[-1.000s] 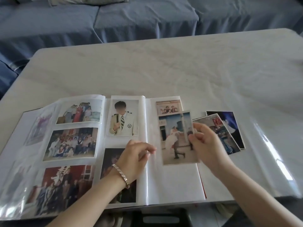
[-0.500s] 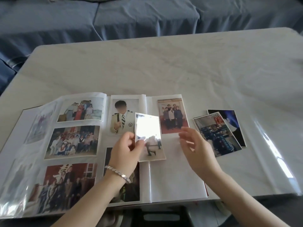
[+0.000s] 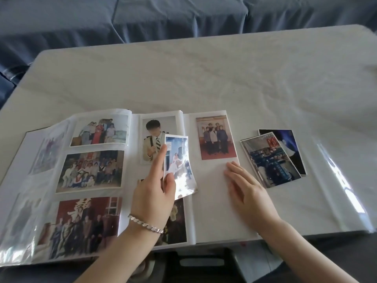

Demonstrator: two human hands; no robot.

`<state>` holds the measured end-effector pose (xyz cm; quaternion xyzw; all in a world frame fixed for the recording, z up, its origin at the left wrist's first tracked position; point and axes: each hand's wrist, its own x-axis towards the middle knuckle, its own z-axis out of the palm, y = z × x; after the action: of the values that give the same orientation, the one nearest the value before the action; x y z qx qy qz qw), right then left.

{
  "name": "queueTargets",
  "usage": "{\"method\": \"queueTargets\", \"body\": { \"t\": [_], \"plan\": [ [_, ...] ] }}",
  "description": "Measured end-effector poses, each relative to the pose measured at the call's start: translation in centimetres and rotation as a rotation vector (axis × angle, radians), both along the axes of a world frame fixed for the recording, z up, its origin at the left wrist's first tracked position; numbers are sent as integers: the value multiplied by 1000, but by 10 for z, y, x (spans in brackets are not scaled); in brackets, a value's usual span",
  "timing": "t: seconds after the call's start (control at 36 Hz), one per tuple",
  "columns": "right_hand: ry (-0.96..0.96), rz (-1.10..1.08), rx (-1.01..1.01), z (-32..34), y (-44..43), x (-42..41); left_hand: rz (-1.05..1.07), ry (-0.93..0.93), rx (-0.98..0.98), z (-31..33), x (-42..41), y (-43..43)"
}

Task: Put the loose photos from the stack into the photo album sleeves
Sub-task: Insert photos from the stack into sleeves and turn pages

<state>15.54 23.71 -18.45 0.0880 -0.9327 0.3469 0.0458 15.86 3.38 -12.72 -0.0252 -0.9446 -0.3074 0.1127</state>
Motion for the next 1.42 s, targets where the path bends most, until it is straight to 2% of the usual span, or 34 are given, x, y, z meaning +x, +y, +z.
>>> {"method": "queueTargets", "body": {
  "t": [0.22,0.42,0.58,0.86,1.06,1.25,1.42],
  "plan": [
    [19,-5,-11,0,-1,1,-5,-6,40,-3,3,3],
    [36,-17,-28,-2,-2,1,15,-132,122,-8,6,3],
    [48,-20,-35,-3,-2,1,166,-303,280,-20,9,-11],
    [52,-15,-29,-3,-2,2,133,-494,361,-17,15,-23],
    [36,-10,-35,-3,-1,2,31,-594,268,-11,4,-20],
    [21,-9,-45,-4,-1,2,5,-539,147,-13,8,-15],
    [25,-7,-44,-5,-1,2,6,-571,152,-12,10,-12]
  ]
}}
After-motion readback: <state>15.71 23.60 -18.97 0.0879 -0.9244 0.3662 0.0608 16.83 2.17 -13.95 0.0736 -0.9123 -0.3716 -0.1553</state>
